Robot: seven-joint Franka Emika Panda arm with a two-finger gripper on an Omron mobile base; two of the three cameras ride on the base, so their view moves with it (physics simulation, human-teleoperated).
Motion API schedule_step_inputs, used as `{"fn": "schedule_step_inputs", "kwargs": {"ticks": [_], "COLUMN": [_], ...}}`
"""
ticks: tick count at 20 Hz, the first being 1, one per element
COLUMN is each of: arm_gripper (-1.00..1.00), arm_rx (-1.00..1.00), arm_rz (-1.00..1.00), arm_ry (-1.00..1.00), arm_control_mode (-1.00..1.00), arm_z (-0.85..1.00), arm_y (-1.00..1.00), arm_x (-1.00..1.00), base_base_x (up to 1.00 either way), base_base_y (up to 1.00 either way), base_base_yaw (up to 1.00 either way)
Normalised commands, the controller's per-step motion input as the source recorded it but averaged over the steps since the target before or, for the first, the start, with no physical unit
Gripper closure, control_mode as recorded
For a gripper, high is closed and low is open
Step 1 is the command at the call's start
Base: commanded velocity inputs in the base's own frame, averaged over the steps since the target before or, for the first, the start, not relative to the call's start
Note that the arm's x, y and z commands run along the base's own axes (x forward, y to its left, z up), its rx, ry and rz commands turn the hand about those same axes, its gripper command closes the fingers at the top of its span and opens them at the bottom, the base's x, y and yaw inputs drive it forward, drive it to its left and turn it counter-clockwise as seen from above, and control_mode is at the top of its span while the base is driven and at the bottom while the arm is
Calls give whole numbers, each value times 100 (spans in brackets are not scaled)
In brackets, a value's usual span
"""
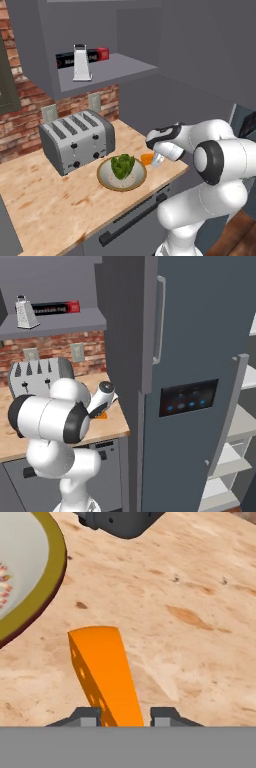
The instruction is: Pick the cheese from the fridge and the cheese grater from the cabinet and place them next to the salad bowl.
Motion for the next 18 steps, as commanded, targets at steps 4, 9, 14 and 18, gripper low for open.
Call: {"fn": "schedule_step_inputs", "kwargs": {"ticks": [4,9,14,18], "arm_gripper": [-100,-100,-100,-100], "arm_rx": [0,0,0,0], "arm_rz": [0,0,0,0], "arm_ry": [0,0,0,0], "arm_control_mode": [-100,-100,-100,-100], "arm_z": [0,0,27,35], "arm_y": [0,0,0,2], "arm_x": [0,-3,-16,-19], "base_base_x": [0,0,0,0], "base_base_y": [0,0,0,0], "base_base_yaw": [0,0,0,0]}}
